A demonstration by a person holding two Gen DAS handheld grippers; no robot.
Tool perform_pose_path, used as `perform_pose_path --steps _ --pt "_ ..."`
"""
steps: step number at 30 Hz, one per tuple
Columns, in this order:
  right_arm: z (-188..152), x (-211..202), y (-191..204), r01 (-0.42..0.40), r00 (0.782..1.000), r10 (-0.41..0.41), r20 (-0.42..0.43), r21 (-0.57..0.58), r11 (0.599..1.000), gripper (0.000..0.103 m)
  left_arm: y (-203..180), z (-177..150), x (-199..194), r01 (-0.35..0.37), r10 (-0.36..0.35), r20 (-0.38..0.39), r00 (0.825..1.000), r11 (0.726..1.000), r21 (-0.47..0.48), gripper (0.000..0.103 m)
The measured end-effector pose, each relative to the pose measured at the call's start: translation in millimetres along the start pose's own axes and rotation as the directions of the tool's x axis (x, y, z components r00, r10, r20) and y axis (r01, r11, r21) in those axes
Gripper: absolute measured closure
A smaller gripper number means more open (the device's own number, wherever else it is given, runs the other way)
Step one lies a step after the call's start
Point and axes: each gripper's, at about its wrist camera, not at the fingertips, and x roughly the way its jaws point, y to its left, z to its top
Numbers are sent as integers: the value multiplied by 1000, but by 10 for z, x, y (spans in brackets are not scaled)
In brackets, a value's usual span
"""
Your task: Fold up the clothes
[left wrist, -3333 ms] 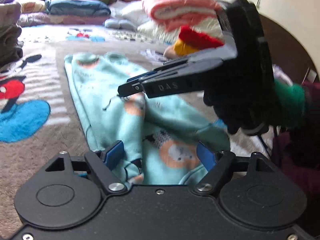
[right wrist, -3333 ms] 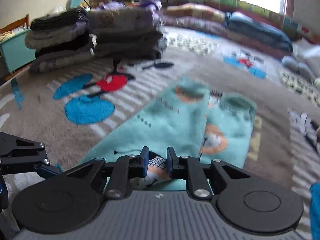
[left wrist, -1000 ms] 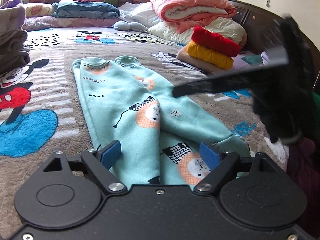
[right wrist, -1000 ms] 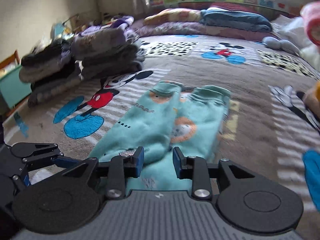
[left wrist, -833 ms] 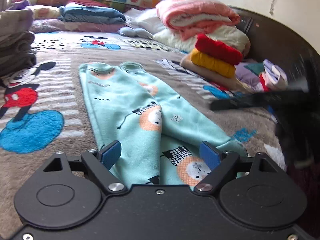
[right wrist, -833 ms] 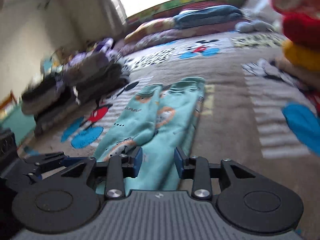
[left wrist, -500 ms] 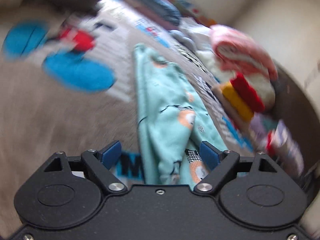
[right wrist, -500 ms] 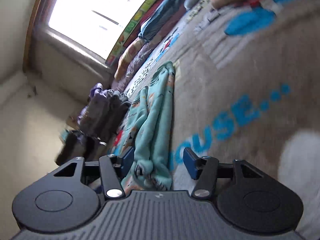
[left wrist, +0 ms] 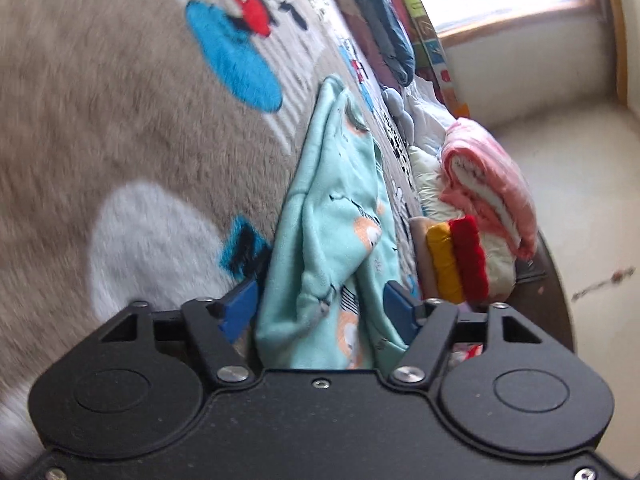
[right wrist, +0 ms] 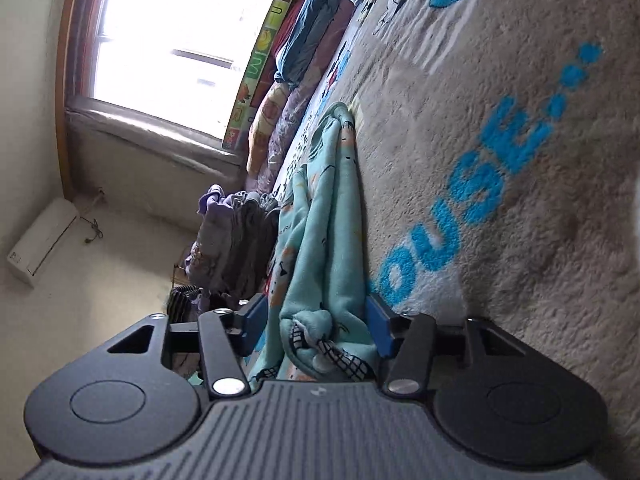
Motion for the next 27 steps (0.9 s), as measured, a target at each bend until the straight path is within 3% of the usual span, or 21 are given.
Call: perform_pose_path --steps 2,5,6,7,9,17,24,27 --pt "-38 -11 -25 -21 1000 21 2 23 1000 58 27 -17 19 6 -6 4 1000 999 -48 51" --pt "-108 -41 -70 -43 999 41 27 77 996 61 65 -27 48 11 -10 11 1000 994 -111 52" --pt "-130 -49 -83 -51 998 47 39 96 994 61 76 -17 59 8 -6 13 1000 992 -124 57" --pt "-129 -25 -79 -52 998 49 36 97 994 61 78 -21 78 -7 9 15 1000 993 -116 69" --pt "-116 54 -60 -37 999 36 17 59 998 64 80 -39 111 -33 35 21 999 995 -90 75" --pt "-95 21 -31 -32 999 32 15 16 999 75 32 -100 73 -50 50 49 998 999 -11 85" --pt "-41 -319 54 -49 999 49 13 18 999 76 -76 -239 -189 -32 31 47 998 999 31 87" --pt "-62 -424 88 2 1000 -2 -16 -3 1000 76 -53 -278 -212 -52 51 23 998 998 46 87"
